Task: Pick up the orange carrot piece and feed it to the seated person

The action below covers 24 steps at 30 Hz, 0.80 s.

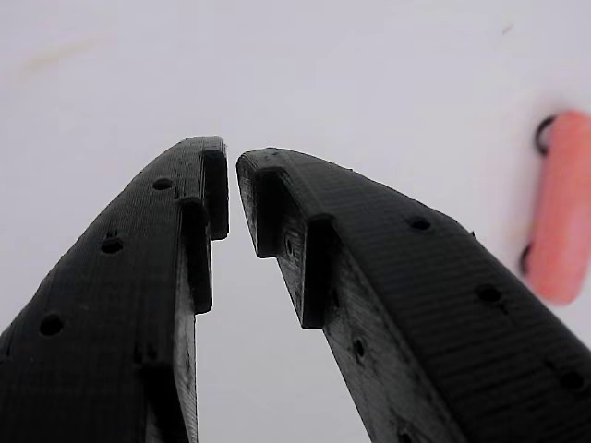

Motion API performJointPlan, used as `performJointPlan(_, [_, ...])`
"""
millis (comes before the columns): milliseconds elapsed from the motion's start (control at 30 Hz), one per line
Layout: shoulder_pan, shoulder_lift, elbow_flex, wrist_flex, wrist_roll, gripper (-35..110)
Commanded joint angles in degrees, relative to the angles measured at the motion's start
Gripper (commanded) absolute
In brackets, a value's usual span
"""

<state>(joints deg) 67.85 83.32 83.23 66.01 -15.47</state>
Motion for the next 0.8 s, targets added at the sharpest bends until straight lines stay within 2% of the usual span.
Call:
performJointPlan(0, [4.2, -0.4, -7.1, -0.2, -4.9, -3])
performJointPlan(433, [17.6, -4.7, -8.7, -0.2, -16.9, -3])
performJointPlan(767, [19.6, -4.7, -8.0, -0.2, -18.5, -3])
